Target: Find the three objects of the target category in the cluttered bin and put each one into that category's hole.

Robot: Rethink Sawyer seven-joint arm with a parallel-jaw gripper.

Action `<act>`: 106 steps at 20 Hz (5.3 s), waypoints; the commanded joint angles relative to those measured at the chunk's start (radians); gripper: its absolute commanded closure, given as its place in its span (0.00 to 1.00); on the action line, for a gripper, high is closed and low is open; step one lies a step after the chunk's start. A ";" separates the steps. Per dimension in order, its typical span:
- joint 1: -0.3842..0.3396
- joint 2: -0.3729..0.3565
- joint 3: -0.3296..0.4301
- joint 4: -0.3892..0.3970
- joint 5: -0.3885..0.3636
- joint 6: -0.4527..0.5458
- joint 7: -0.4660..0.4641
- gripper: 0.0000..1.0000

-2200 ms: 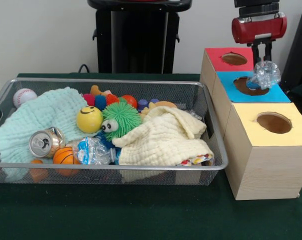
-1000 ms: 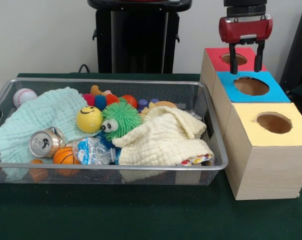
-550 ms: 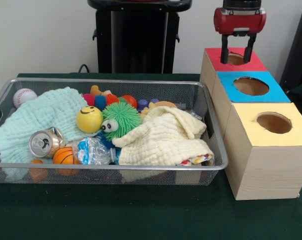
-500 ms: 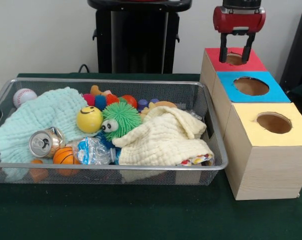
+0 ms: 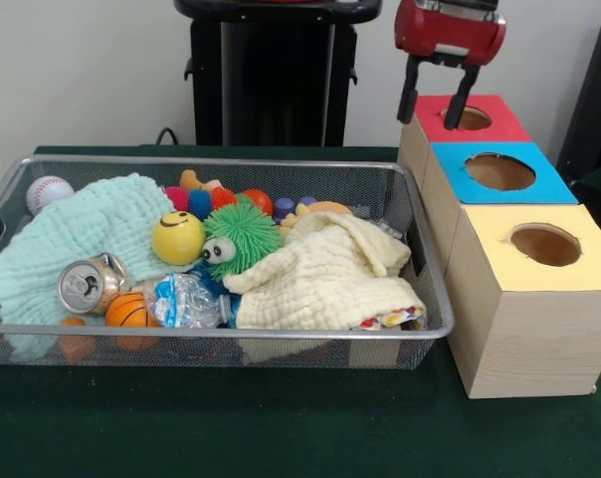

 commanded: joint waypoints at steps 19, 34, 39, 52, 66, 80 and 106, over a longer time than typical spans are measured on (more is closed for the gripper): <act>-0.314 0.158 0.178 -0.078 -0.136 -0.171 0.061 0.00; -0.399 0.259 0.228 -0.143 -0.235 -0.425 0.131 0.00; -0.428 0.286 0.247 -0.166 -0.252 -0.438 0.116 0.00; -0.416 0.339 0.166 -0.196 -0.261 -0.469 0.116 0.00; -0.436 0.297 0.136 -0.160 -0.262 -0.380 0.114 0.00; -0.502 0.362 0.190 -0.206 -0.310 -0.476 0.121 0.00; -0.591 0.431 0.317 -0.200 -0.392 -0.627 0.176 0.00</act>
